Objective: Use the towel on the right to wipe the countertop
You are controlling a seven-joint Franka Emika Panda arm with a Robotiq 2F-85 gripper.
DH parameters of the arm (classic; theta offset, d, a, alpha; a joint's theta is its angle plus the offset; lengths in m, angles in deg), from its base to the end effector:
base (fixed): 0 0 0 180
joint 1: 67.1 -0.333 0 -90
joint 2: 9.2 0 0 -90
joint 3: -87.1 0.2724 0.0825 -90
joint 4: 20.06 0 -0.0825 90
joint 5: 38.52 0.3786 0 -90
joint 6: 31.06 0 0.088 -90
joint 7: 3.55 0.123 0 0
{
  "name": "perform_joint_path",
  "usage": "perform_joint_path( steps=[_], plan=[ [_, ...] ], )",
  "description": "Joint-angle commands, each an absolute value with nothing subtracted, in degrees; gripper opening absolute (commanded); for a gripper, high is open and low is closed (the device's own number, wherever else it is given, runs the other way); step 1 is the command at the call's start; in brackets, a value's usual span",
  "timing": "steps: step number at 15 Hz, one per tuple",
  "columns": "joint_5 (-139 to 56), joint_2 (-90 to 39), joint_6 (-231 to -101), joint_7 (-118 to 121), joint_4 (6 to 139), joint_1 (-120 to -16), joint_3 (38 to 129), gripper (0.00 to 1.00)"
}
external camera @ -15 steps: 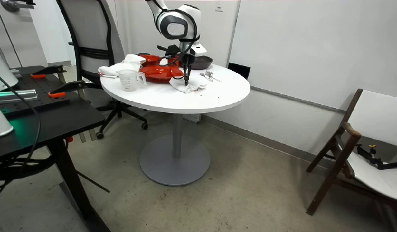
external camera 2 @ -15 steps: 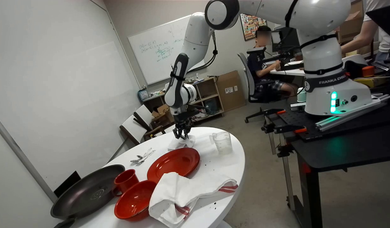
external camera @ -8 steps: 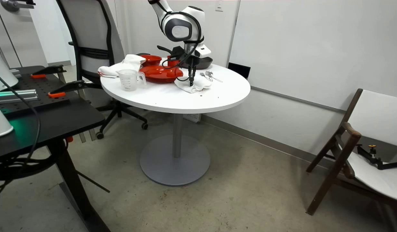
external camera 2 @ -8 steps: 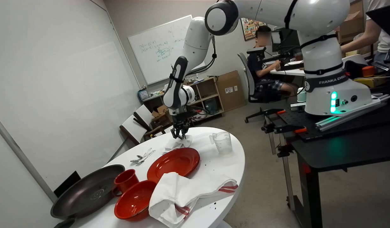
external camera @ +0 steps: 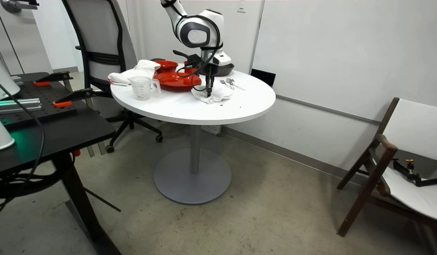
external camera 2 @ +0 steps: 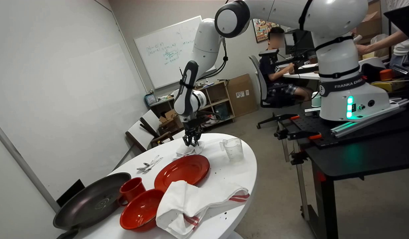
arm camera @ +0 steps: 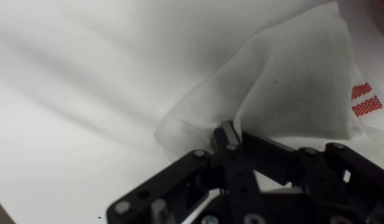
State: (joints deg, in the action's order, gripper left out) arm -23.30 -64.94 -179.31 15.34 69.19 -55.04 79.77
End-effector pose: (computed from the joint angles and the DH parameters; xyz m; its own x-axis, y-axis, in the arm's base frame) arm 0.6168 -0.2141 0.0418 0.6726 -0.7385 0.0474 -0.7355 -0.6741 -0.0678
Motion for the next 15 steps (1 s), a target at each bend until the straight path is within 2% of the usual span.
perform_joint_path(
  steps=[1,15],
  plan=[
    [-25.0,-62.0,-178.7,15.0,74.5,-56.9,78.0,0.01],
    [-27.8,-53.7,-178.1,12.4,87.5,-57.9,76.5,0.01]
  ],
)
